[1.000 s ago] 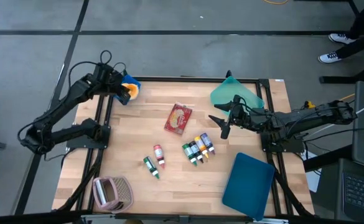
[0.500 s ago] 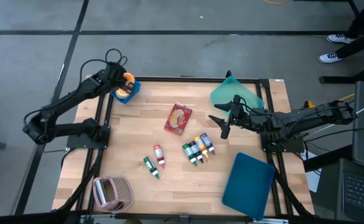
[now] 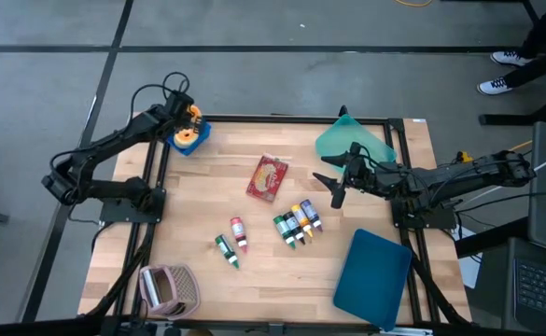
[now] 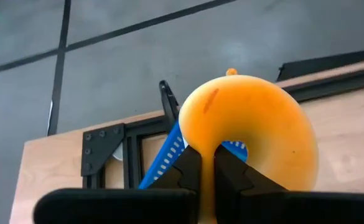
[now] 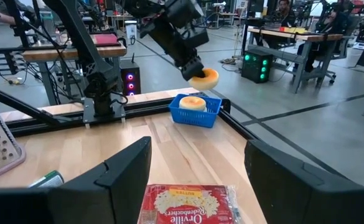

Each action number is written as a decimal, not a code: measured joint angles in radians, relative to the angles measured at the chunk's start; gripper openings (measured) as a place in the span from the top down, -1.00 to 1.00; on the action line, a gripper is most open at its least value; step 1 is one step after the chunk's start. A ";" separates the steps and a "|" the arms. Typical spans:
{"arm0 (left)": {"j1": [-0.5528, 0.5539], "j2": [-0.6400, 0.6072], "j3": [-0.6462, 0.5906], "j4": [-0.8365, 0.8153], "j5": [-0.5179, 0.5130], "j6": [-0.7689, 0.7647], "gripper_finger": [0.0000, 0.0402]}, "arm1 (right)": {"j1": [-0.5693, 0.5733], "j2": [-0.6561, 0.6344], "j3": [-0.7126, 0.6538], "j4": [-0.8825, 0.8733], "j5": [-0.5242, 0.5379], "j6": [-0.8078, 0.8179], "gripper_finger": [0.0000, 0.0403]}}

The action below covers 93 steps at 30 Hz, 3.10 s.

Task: Pick & Place Food Item
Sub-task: Put the yellow donut into the top blue bin

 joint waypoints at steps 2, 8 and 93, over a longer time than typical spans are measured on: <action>0.001 0.000 0.001 -0.006 0.000 -0.032 0.95 | 0.000 0.000 0.000 0.009 -0.002 0.000 -0.26; -0.005 0.008 0.002 -0.040 -0.021 -0.098 0.96 | 0.000 0.000 0.000 0.044 -0.070 -0.017 -0.26; -0.080 0.074 0.002 -0.158 -0.185 -0.087 0.22 | 0.000 -0.001 0.000 0.122 -0.103 -0.079 -0.26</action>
